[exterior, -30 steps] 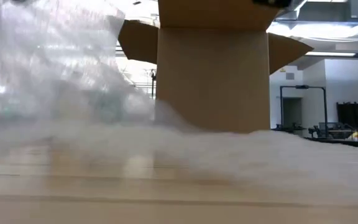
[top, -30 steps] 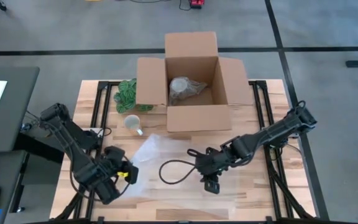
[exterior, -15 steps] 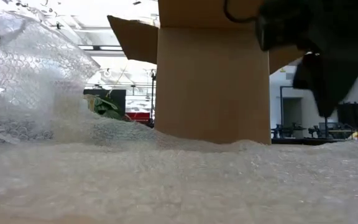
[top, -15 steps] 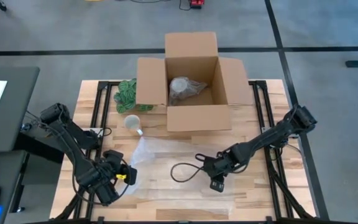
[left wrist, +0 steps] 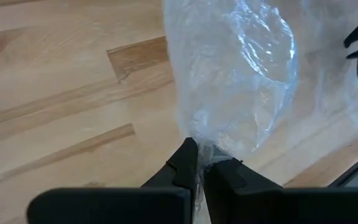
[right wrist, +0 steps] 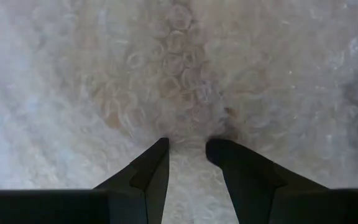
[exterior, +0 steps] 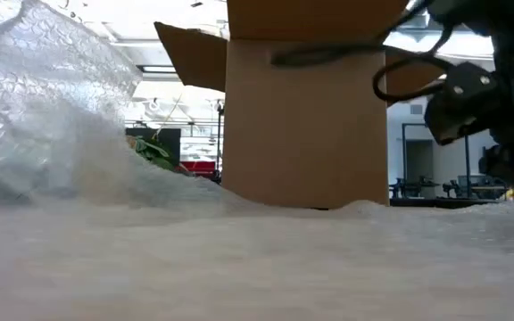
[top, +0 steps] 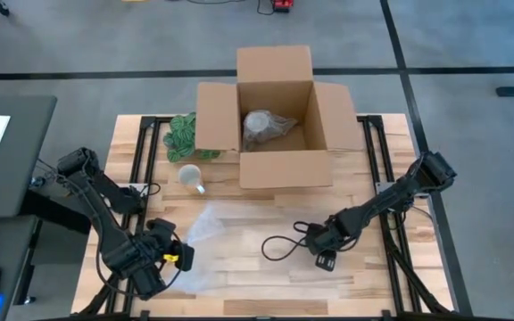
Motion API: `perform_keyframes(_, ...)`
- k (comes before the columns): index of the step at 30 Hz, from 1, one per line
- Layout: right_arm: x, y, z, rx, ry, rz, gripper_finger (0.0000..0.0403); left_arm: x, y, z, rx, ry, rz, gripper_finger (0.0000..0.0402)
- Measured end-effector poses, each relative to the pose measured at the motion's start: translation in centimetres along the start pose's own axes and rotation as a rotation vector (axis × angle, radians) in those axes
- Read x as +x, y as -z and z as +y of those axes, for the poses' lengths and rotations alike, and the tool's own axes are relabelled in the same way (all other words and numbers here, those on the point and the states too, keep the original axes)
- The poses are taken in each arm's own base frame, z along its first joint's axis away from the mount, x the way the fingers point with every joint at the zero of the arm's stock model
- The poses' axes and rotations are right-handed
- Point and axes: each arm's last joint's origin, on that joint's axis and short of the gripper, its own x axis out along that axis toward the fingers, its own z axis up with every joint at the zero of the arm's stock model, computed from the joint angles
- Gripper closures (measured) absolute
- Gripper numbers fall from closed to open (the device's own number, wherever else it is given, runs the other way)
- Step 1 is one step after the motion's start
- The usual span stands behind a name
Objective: Wrap mug
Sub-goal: Wrap the yellow mug with bubble wrap
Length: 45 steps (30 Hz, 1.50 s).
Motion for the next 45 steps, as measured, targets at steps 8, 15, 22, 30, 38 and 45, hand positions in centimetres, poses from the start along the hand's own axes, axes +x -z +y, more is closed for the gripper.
perform_keyframes(8,-0.8,0.6,-1.5,0.04,0.092,0.08,0.0271,0.6,0.3,0.4,-0.007,-0.034,0.001,0.0391)
perform_keyframes(15,-0.9,0.4,-1.3,0.04,0.068,0.062,0.0271,0.7,0.2,0.6,0.028,-0.063,0.016,0.0288)
perform_keyframes(22,-1.0,0.5,-1.3,0.038,0.074,0.071,0.0271,-0.9,-0.3,0.8,0.057,-0.111,0.118,0.0197)
perform_keyframes(30,-1.3,0.7,-1.9,0.12,0.165,0.084,0.0271,-4.5,-2.5,0.5,0.026,-0.028,0.184,0.0193)
perform_keyframes(38,-3.0,-0.8,0.1,0.064,0.073,0.018,0.0271,-3.8,-6.1,-0.5,0.09,-0.009,-0.015,0.0194)
perform_keyframes(45,-6.5,-1.8,2.0,0.004,0.076,0.018,0.0271,-2.4,-12.4,-1.3,0.259,-0.035,0.039,0.0195)
